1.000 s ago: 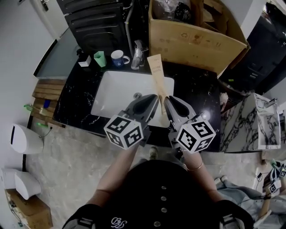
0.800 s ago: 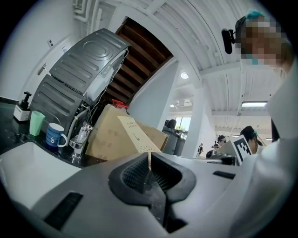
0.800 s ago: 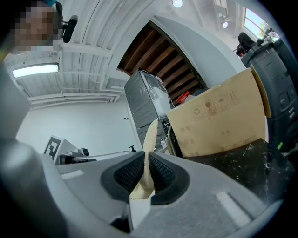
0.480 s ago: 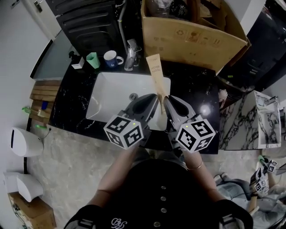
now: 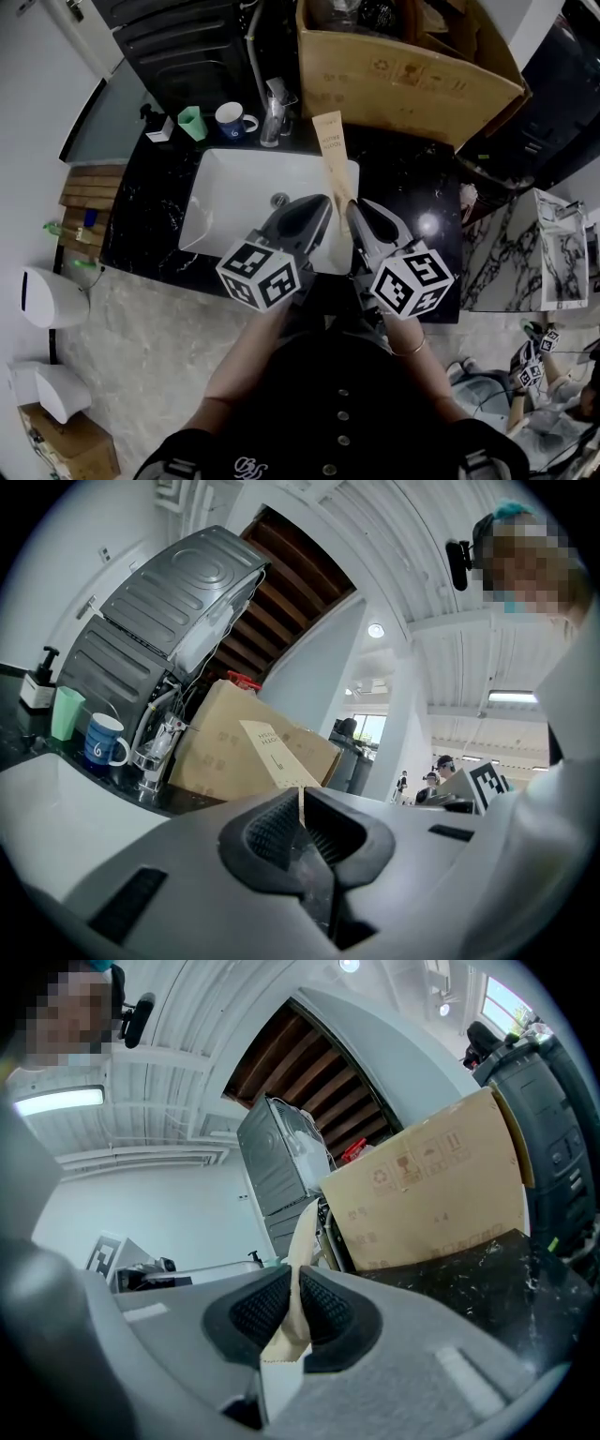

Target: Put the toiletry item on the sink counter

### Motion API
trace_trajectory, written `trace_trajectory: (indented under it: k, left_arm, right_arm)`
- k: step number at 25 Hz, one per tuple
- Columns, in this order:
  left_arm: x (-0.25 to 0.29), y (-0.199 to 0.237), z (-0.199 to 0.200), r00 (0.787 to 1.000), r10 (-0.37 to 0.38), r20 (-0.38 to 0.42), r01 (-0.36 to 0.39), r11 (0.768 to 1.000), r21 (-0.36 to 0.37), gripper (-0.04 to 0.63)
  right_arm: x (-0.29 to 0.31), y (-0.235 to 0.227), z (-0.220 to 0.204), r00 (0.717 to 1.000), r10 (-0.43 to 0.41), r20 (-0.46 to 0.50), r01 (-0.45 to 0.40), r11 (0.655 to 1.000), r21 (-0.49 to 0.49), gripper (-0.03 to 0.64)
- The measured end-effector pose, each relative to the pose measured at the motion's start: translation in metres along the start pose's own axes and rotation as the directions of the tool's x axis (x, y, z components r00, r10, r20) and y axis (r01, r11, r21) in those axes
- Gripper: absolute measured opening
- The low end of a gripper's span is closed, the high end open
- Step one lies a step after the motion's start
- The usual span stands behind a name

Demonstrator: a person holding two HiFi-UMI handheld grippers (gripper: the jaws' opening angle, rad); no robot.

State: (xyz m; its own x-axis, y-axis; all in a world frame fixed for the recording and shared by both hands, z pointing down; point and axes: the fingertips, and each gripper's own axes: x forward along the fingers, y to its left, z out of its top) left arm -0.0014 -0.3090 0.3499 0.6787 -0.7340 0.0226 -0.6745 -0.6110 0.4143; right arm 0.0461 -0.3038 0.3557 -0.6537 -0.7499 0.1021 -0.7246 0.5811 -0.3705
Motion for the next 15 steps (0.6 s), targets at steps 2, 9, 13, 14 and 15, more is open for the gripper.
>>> trace_trajectory:
  k: [2, 9, 13, 14, 15]
  left_arm:
    - [0.001, 0.004, 0.001, 1.000, -0.002, 0.001, 0.002, 1.000, -0.011, 0.023]
    - [0.011, 0.023, 0.006, 0.999, -0.030, -0.024, 0.030, 0.999, -0.030, 0.023]
    - [0.020, 0.036, 0.011, 0.999, -0.041, -0.035, 0.040, 0.998, -0.050, 0.023]
    - [0.022, 0.040, 0.012, 0.998, -0.043, -0.039, 0.041, 0.998, -0.053, 0.023]
    - [0.024, 0.043, 0.012, 0.998, -0.046, -0.044, 0.044, 0.997, -0.056, 0.023]
  right_arm:
    - [0.005, 0.000, -0.001, 1.000, -0.001, -0.004, 0.002, 1.000, 0.001, 0.031]
    - [0.030, -0.004, 0.001, 1.000, -0.027, -0.007, 0.027, 1.000, 0.016, 0.031]
    - [0.043, -0.011, 0.001, 0.998, -0.053, -0.023, 0.054, 0.998, 0.033, 0.031]
    - [0.046, -0.013, 0.001, 0.998, -0.059, -0.028, 0.060, 0.998, 0.036, 0.031]
    - [0.049, -0.015, 0.001, 0.997, -0.064, -0.031, 0.066, 0.997, 0.039, 0.031]
